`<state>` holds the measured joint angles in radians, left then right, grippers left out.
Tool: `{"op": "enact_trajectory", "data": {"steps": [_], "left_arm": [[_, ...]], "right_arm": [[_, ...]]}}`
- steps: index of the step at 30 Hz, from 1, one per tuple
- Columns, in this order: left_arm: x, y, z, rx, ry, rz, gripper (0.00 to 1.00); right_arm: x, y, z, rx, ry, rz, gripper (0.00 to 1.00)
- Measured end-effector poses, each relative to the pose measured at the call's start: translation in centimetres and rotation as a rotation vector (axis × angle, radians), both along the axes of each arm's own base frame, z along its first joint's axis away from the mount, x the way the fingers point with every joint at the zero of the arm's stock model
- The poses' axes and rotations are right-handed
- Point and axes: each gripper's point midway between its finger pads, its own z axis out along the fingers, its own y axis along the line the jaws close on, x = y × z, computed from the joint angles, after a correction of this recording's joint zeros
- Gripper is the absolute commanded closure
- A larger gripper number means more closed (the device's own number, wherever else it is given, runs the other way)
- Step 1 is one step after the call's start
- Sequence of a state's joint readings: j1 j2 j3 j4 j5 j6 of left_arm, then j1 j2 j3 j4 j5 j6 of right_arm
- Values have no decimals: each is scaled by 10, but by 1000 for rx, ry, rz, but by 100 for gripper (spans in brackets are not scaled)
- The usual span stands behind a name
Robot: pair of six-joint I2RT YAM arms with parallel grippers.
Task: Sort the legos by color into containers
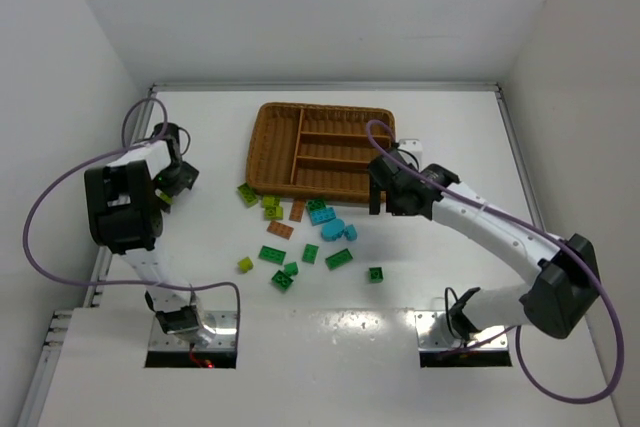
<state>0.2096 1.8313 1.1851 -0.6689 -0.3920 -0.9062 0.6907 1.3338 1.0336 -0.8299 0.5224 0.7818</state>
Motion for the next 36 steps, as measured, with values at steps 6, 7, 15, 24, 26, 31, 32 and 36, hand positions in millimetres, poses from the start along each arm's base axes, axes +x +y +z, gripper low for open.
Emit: {"op": "enact_trajectory", "data": {"steps": [6,7,15,24,26,31,32,36], "left_arm": [[15,6,-12,-46,-62,67,11],[16,8,-12,-53,-70,75,13],[20,19,-13,-49,-100,112,25],[22,25,-12,-20,-110,128,36],[22,27,-11,-10,-112,131,37],[20,31,-11,14,-114,150,42],[20,32,-11,18,-114,154,45],[20,34,-11,25,-120,166,61]], "right_arm": [[-1,-6,1,-39,13,-9,0],[-1,-6,2,-41,12,-10,0],[-2,-8,-7,-72,45,-12,0],[-3,-9,-10,-85,58,-13,0],[-3,-9,-10,-86,59,-13,0],[-3,-9,-13,-92,65,-12,0],[-3,-9,-13,-93,67,-12,0],[-3,-10,-14,-99,69,-13,0]]}}
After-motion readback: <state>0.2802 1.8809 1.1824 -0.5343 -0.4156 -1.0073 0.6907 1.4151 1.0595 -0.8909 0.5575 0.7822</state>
